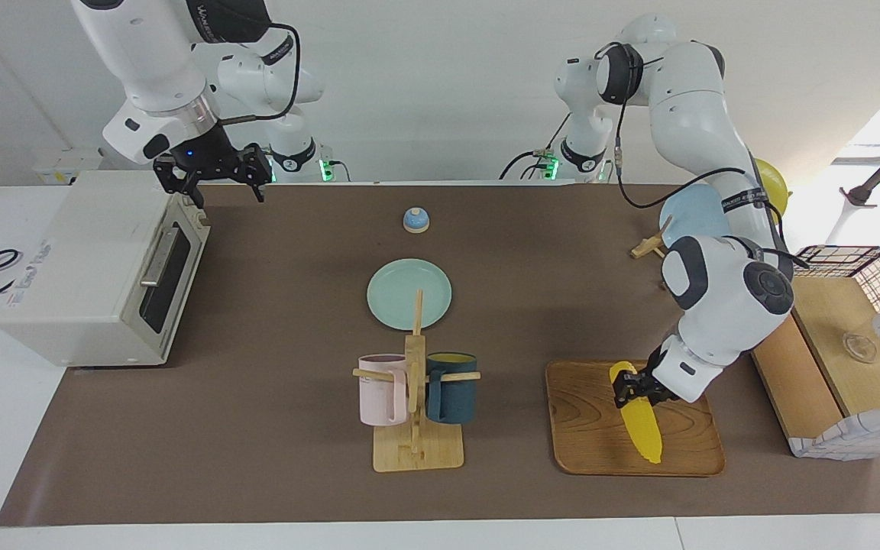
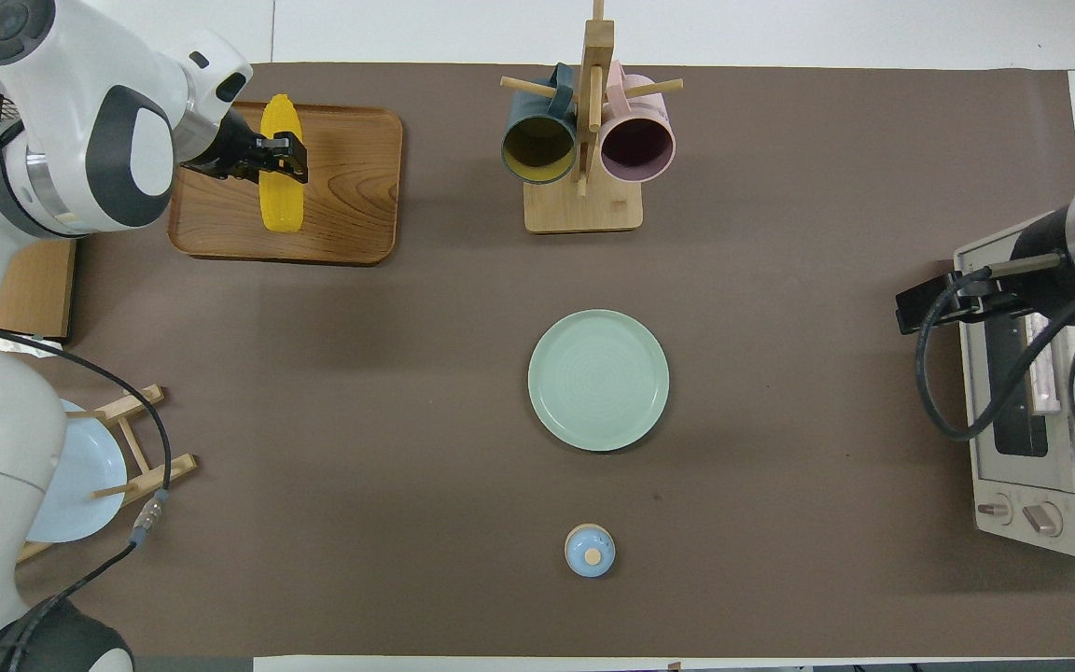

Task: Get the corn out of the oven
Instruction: 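Carry the corn with the left gripper onto the wooden tray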

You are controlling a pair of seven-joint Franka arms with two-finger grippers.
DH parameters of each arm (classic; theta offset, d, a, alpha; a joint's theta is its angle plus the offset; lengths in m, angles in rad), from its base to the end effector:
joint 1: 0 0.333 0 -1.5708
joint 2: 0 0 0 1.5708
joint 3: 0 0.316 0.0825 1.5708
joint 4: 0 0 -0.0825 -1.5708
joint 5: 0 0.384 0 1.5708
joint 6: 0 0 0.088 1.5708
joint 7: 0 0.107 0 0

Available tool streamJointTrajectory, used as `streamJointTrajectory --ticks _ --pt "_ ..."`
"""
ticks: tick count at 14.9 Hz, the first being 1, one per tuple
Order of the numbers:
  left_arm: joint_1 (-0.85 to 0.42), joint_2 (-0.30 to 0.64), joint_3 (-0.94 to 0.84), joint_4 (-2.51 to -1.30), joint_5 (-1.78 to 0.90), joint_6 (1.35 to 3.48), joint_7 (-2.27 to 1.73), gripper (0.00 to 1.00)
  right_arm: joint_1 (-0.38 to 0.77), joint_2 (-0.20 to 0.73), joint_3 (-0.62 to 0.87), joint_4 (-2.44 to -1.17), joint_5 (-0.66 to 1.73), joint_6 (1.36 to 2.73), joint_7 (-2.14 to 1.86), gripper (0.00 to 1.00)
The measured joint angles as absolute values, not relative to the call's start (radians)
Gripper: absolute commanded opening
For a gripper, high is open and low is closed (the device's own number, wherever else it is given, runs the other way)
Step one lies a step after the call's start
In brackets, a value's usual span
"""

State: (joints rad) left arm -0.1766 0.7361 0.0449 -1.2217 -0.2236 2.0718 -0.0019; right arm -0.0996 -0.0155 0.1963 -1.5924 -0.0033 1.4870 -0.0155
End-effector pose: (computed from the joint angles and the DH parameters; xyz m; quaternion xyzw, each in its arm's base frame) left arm 0.7506 -0.1203 0.3482 0.9944 -0.0233 0.0512 0.0897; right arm 0.5376 0.0526 0.6158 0.9974 0.0559 -0.0449 0.0050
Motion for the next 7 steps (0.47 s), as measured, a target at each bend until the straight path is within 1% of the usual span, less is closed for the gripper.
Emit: streamJointTrajectory --ticks 7 --pt "-0.178 0.770 0.045 -1.222 -0.208 2.116 -0.002 0.00 -0.099 -0.014 0.196 -1.593 -0.033 1.487 -0.015 1.00"
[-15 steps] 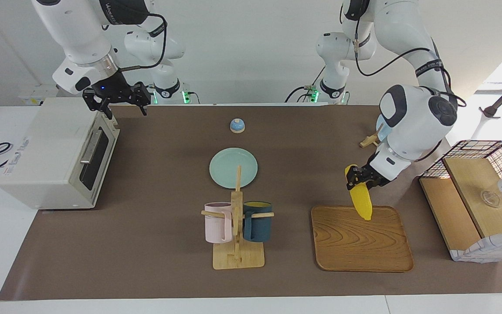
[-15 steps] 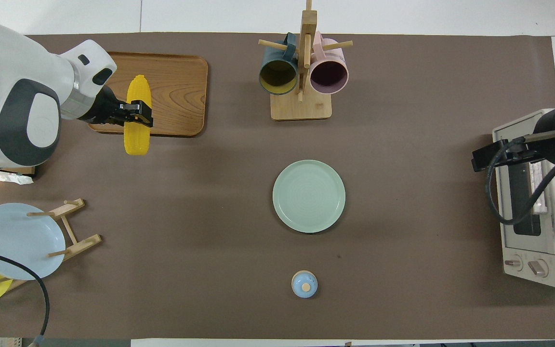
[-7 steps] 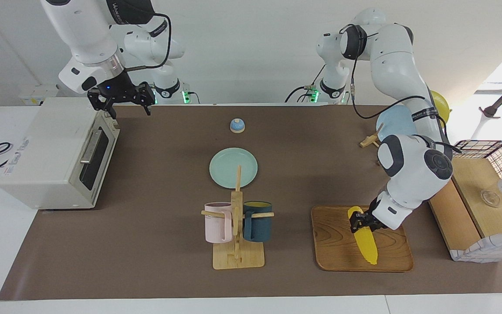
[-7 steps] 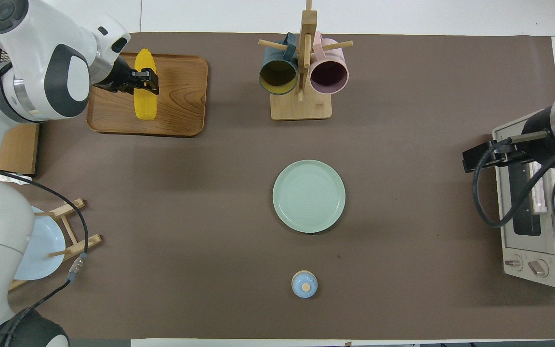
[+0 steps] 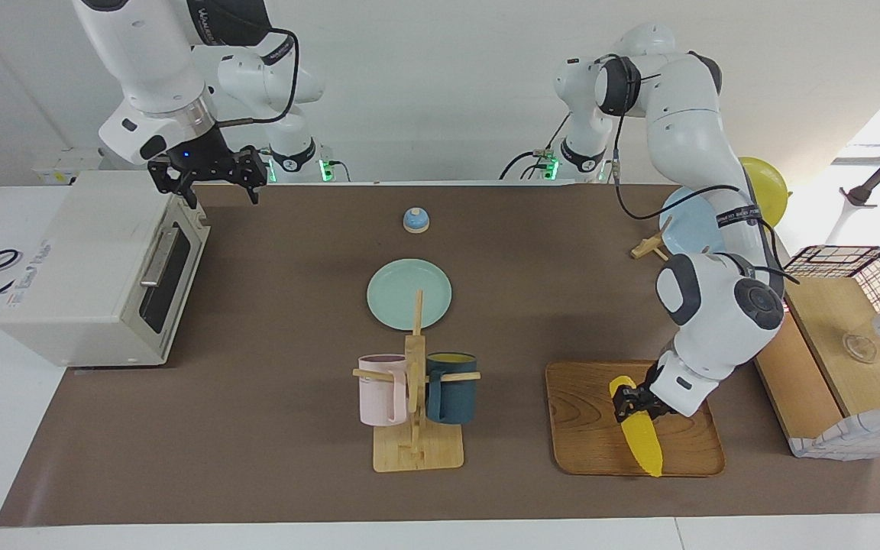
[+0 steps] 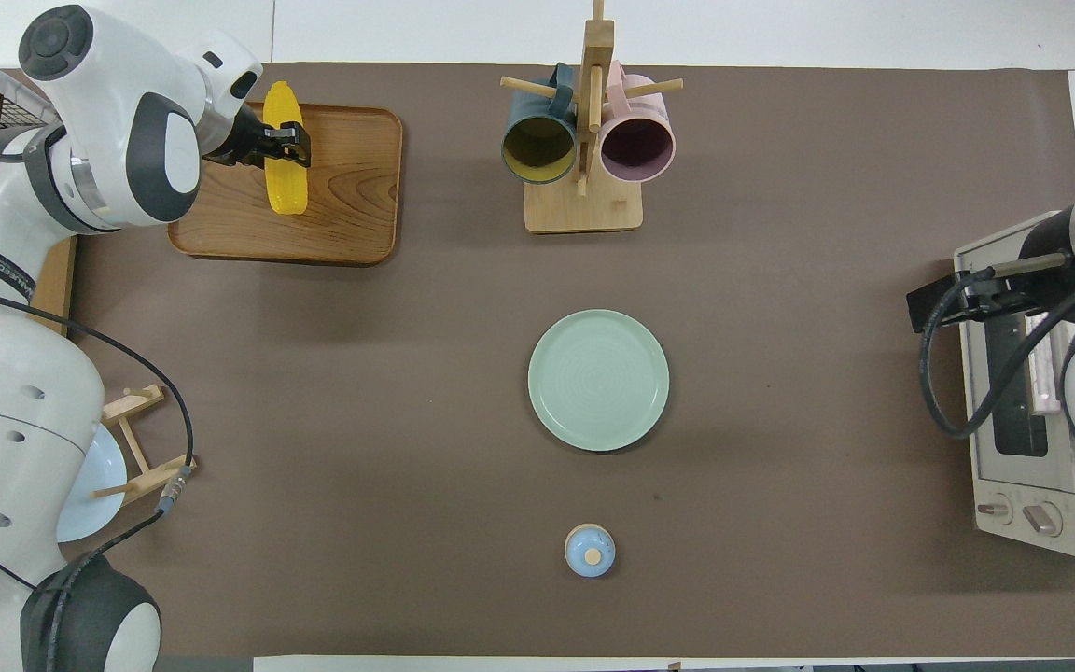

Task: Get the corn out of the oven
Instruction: 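Carry the corn with the left gripper onto the wooden tray, then open the left gripper to release the corn on the tray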

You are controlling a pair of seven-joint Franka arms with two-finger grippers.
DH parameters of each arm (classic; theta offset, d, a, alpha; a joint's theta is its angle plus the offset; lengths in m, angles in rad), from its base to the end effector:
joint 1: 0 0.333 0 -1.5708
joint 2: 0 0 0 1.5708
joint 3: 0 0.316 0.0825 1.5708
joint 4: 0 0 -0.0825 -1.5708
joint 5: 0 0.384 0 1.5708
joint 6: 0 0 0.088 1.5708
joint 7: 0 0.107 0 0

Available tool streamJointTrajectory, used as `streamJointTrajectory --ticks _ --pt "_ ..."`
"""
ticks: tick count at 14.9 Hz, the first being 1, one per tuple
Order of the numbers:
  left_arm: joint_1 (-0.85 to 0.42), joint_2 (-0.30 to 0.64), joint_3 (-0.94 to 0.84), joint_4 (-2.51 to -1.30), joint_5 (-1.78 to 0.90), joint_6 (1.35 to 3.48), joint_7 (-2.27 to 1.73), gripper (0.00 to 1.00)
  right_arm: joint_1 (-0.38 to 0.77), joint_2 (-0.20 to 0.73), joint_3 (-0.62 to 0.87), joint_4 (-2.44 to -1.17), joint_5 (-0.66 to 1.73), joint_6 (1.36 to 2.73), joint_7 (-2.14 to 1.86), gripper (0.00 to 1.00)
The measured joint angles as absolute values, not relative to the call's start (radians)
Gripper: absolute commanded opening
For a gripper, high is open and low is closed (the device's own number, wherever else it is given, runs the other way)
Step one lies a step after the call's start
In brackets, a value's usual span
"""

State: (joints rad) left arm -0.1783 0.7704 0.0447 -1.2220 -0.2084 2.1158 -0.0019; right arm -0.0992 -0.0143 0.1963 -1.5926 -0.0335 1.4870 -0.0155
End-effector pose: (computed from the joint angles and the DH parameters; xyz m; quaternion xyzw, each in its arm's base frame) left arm 0.7548 -0.1205 0.3261 0.9948 -0.0244 0.0565 0.0811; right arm 0.5383 0.0494 0.6151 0.9972 0.0555 -0.0450 0.0200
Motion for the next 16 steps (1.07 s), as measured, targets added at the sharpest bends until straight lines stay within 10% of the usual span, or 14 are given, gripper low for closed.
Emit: streamJointTrajectory --ticks 1,2,3,16 --pt "-0.178 0.772 0.045 -1.222 -0.195 2.119 -0.002 0.00 -0.096 -0.014 0.196 -1.592 -0.034 1.487 -0.015 1.00" --pt "-0.178 0.772 0.044 -1.222 -0.185 2.120 -0.002 0.26 -0.090 -0.015 0.195 -1.592 -0.034 1.487 -0.015 1.00" --pt "-0.178 0.772 0.044 -1.222 -0.181 2.120 -0.002 0.99 -0.079 -0.015 0.190 -1.592 -0.034 1.487 -0.015 1.00" --pt "-0.175 0.642 0.065 -1.209 -0.178 1.949 -0.009 1.00 0.059 -0.015 0.051 -1.594 -0.034 1.485 -0.014 1.00"
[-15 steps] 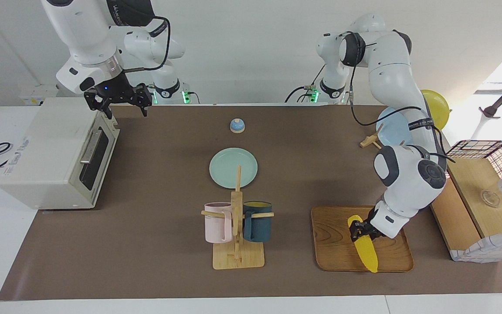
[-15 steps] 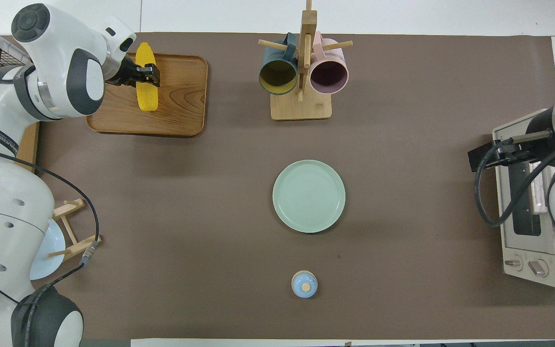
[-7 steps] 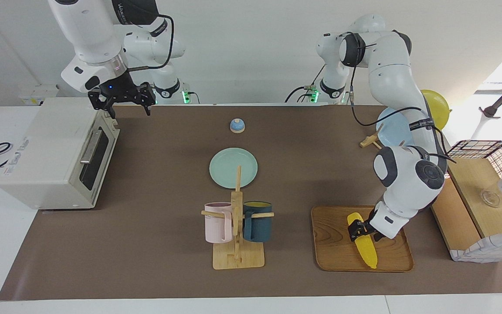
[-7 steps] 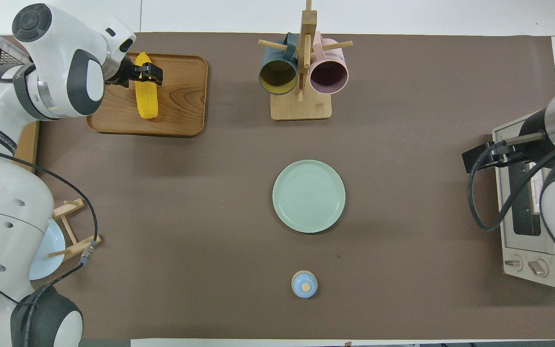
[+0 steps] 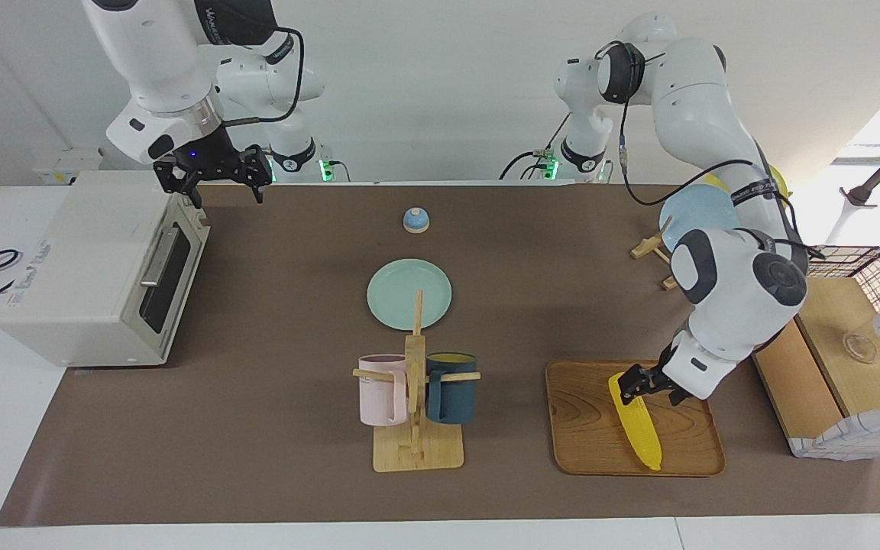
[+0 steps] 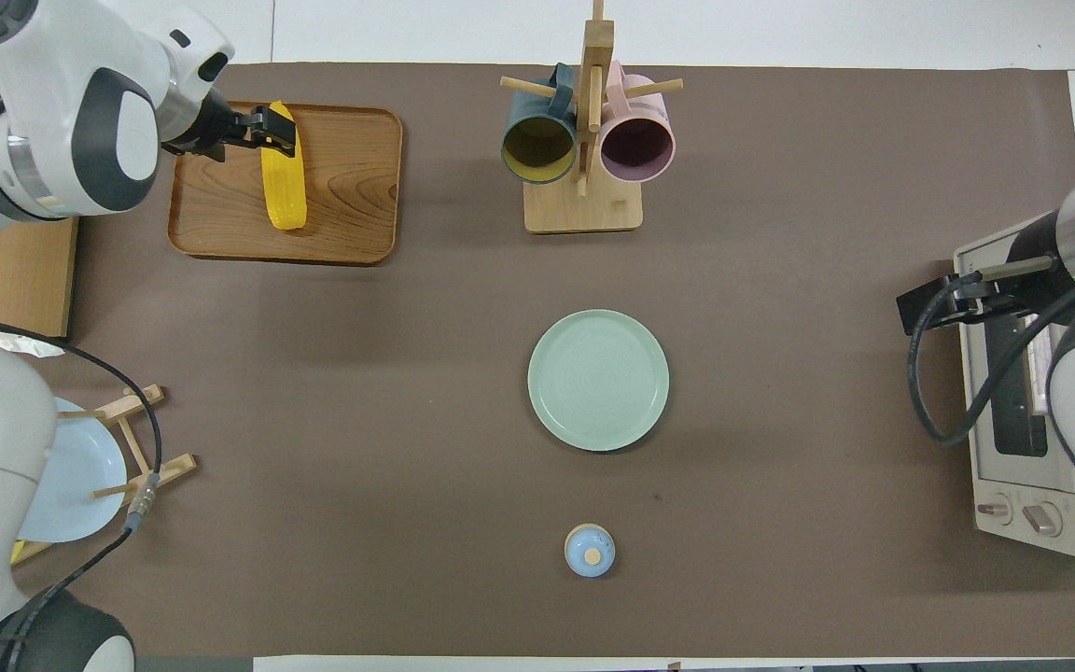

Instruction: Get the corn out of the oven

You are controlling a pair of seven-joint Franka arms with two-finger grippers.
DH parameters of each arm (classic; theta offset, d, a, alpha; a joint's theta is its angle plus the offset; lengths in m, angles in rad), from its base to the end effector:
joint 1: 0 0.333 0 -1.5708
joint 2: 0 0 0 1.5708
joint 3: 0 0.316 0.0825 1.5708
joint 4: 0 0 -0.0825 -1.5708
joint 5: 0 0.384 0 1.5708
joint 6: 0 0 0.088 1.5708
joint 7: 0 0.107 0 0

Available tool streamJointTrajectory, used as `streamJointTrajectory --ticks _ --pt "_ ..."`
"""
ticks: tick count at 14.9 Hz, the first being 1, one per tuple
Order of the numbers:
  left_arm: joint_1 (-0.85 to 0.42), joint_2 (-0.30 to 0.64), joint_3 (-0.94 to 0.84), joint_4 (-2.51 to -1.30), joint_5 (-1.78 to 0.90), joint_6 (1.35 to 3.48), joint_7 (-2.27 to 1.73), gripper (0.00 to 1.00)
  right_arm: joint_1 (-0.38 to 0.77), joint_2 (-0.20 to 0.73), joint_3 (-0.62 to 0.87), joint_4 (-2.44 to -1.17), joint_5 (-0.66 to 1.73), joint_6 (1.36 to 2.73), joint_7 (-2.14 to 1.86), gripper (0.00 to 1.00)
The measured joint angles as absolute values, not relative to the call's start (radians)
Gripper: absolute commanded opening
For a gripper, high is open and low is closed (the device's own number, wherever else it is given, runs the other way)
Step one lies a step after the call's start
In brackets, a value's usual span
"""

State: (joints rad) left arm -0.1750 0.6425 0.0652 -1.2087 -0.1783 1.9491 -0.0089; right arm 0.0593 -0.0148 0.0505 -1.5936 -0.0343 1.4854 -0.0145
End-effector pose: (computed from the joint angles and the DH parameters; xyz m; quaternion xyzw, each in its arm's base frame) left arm 0.7380 -0.1062 0.4129 0.9962 -0.0290 0.0454 0.0680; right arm 0.5373 0.0555 0.6149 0.9969 0.0614 -0.0458 0.0197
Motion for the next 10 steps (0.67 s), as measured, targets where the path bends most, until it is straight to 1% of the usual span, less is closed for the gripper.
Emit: streamJointTrajectory --ticks 6,10 --pt "-0.163 0.391 0.133 -1.217 -0.178 1.620 -0.037 1.00 0.059 -0.018 0.043 -1.582 -0.034 1.470 -0.014 1.00" --pt "-0.164 0.249 0.139 -1.277 -0.121 1.494 -0.059 1.00 0.059 -0.020 0.043 -1.569 -0.033 1.455 0.003 1.00"
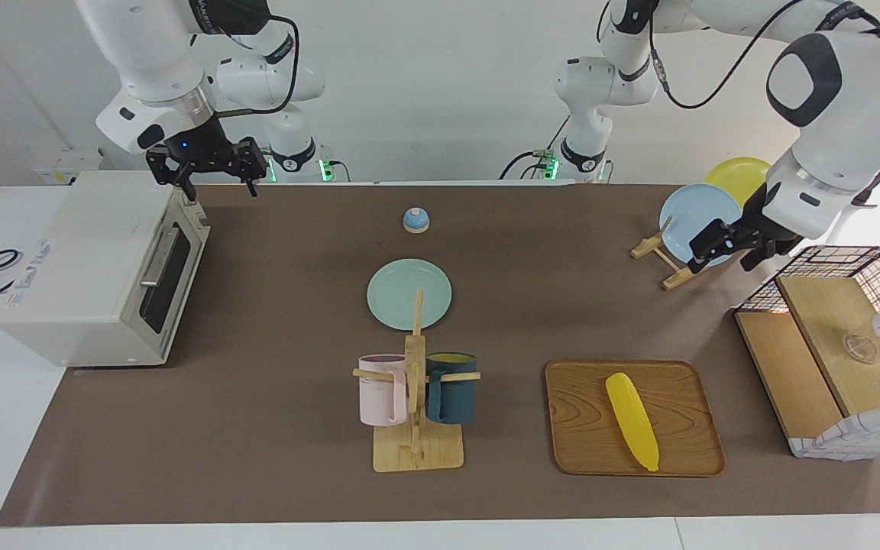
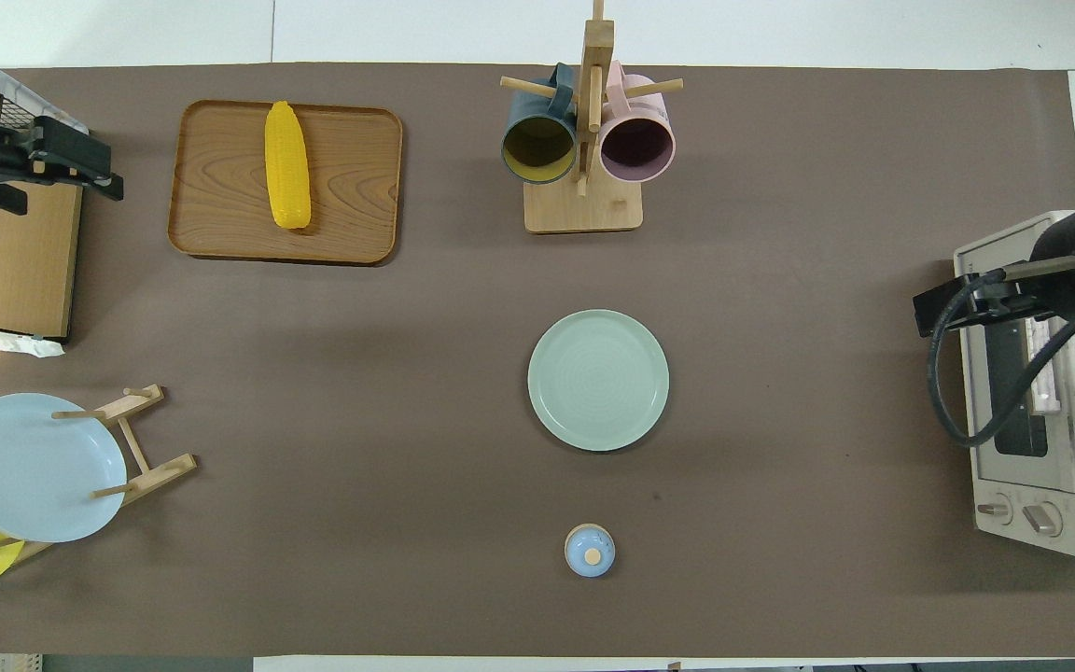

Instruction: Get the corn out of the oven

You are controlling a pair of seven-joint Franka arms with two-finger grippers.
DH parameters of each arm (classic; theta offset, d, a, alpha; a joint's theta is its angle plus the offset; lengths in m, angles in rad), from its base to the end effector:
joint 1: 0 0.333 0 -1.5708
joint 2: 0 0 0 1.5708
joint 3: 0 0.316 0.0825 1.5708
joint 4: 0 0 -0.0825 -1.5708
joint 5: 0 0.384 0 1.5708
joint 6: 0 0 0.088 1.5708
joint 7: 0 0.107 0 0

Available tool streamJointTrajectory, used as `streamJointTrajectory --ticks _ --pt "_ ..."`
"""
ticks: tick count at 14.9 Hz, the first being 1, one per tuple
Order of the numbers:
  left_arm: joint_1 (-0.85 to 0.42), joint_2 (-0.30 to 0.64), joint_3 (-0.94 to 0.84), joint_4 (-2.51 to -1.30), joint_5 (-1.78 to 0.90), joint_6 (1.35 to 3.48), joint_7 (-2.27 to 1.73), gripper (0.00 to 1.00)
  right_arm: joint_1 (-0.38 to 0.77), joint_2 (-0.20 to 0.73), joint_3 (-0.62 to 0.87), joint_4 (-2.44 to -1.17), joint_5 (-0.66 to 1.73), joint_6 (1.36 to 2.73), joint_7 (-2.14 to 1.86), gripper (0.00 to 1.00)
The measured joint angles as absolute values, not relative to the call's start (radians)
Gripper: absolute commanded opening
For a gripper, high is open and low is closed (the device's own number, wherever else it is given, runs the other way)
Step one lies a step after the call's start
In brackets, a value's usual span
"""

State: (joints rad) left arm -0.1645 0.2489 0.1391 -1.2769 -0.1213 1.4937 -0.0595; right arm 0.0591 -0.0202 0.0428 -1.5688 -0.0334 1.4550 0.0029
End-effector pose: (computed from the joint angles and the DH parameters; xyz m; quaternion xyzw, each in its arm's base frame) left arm 0.6206 -0.0416 0.6105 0.9989 0.0114 -0.0169 0.0427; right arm 0.5334 0.0509 0.6269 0.9976 0.0482 -0.0458 0.0195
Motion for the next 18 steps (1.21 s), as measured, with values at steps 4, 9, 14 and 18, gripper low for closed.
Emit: streamJointTrajectory --ticks 4,9,14,18 --pt "-0.166 0.104 0.138 -1.426 -0.098 1.449 -0.061 1.00 0.059 -0.020 0.043 -1.569 -0.033 1.455 0.007 1.00" --pt "-0.173 -0.018 0.129 -1.616 -0.080 1.509 -0.060 1.00 0.059 -0.020 0.043 -1.574 -0.033 1.452 0.007 1.00" --pt "-0.180 -0.017 0.125 -1.625 -0.069 1.578 -0.058 1.00 0.048 -0.021 0.041 -1.572 -0.033 1.452 0.009 1.00" --pt "-0.180 -0.017 0.124 -1.625 -0.064 1.577 -0.057 1.00 0.013 -0.024 0.037 -1.550 -0.026 1.455 0.009 1.00"
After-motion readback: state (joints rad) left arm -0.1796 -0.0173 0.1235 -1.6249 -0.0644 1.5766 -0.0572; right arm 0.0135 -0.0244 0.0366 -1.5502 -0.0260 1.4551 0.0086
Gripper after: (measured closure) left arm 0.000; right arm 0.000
